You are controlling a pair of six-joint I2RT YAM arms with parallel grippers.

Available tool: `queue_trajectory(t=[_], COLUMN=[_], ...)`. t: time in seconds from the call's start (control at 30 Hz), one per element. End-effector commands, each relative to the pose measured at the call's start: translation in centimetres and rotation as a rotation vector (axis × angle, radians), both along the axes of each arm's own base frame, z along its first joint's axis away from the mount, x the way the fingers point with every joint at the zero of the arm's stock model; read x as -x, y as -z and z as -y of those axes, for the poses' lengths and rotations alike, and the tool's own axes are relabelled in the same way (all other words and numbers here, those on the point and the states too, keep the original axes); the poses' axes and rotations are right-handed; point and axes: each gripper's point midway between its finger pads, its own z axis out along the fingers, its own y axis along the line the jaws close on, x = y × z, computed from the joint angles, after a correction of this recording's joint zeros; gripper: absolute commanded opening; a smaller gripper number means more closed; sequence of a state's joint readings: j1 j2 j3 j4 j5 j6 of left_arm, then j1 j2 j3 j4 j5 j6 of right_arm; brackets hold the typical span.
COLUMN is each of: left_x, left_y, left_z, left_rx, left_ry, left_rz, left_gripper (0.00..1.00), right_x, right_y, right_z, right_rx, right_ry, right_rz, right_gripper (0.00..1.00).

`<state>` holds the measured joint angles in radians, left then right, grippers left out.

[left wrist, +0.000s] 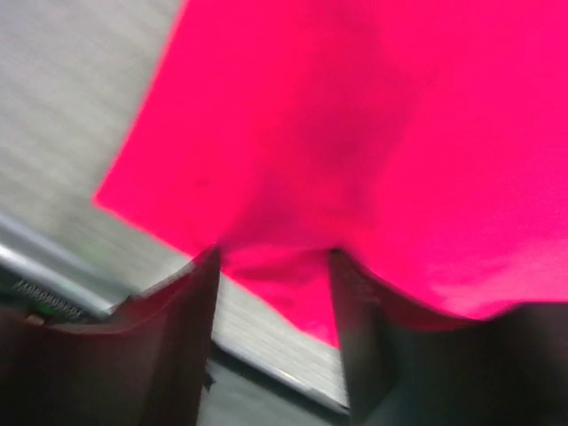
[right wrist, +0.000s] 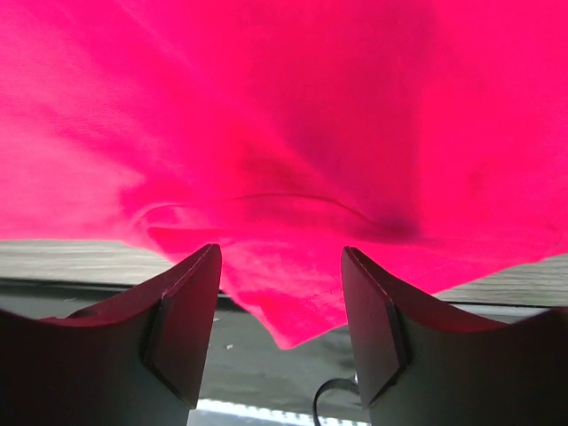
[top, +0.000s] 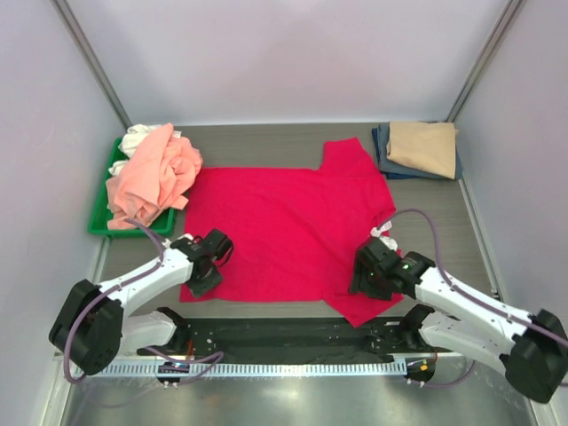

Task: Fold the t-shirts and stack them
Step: Fold the tshirt

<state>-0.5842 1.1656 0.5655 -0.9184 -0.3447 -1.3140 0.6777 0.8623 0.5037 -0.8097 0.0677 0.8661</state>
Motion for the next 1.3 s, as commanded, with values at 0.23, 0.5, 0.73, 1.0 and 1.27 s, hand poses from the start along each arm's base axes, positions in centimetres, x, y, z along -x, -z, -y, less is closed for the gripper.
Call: queue_trajectory(t=[0.23,0.5,0.73,1.0,1.27], left_x=[-5.5,-6.4,-4.9,-3.9,-3.2], left_y=[0.1,-1.8,-3.4,-3.7,-3.5], left_z=[1.0,0.0,0.4,1.1,0.7], left_rx=[-0.030,0.072,0.190,0.253,0.255], left_ry=[0.121,0.136,0.101,0.073,0.041], left_rz=[0.104,0.205,0.325,0.315,0.316], left_gripper=[0.00,0.00,0.00,0.55,0.64], right_x=[0.2,4.2,5.8,6.2,4.5], right_y=[-0.4,-0.1,0.9,3.4,3.1], right_z=[-1.3,-2.7,-1.9,-1.2,-1.2], right_rx=[0.145,0.303,0.126,0.357,0.213], right_ry=[0.092,0.104,0.317,0.286,0.314], right_rz=[0.157,0.158,0.120,0.120,0.167], right_gripper=[0.58,0.57,0.54,0.61,0.49])
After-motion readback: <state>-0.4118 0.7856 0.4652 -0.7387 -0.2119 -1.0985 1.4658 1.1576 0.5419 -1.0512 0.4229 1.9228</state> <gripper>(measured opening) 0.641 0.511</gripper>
